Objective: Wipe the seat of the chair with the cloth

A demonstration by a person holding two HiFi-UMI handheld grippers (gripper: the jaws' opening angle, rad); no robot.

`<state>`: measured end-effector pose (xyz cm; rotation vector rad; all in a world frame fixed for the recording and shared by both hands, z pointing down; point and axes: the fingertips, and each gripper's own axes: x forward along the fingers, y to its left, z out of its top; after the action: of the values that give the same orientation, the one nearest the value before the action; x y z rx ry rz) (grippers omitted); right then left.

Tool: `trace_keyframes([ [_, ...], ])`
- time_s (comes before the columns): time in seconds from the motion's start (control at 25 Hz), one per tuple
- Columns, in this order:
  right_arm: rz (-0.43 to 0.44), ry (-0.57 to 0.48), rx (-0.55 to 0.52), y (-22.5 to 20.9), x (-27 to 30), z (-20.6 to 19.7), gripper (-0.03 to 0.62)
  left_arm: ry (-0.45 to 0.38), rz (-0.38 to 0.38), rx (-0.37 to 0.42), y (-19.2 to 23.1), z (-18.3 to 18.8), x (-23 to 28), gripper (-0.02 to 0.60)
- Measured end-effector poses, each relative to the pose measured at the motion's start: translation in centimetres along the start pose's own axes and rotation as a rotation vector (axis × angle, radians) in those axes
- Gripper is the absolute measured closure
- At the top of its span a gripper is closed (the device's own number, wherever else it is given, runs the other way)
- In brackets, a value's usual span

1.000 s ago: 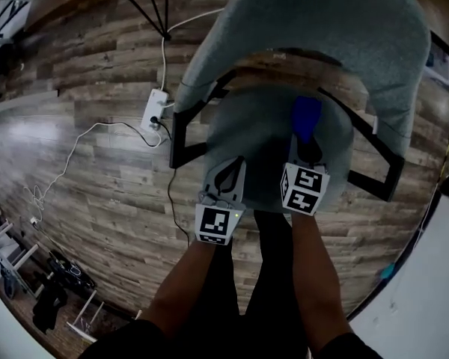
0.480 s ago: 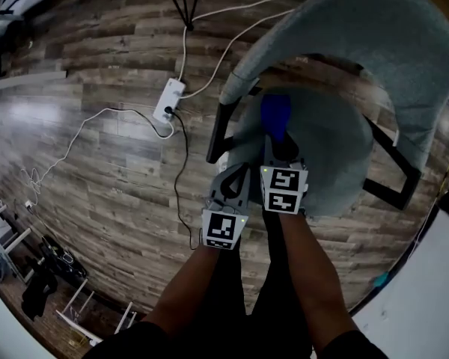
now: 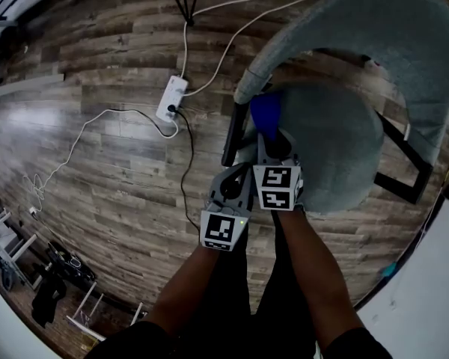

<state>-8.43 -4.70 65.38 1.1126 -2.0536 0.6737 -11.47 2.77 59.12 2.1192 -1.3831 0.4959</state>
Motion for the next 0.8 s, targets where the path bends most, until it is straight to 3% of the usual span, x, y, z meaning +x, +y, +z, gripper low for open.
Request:
trace_keyframes([
  [0.36,-0.056,-0.028,0.043,-2.0,-0.4,-0.4,0.473,0.012,-0.021,0.010,0.4,-0.3,0.4,0.580],
  [0.8,-0.130,-0.033,0.101,-6.2,-2.3,-2.0,0.473,-0.039,0.002,-0.055,-2.2,1.4,0.2,0.580],
])
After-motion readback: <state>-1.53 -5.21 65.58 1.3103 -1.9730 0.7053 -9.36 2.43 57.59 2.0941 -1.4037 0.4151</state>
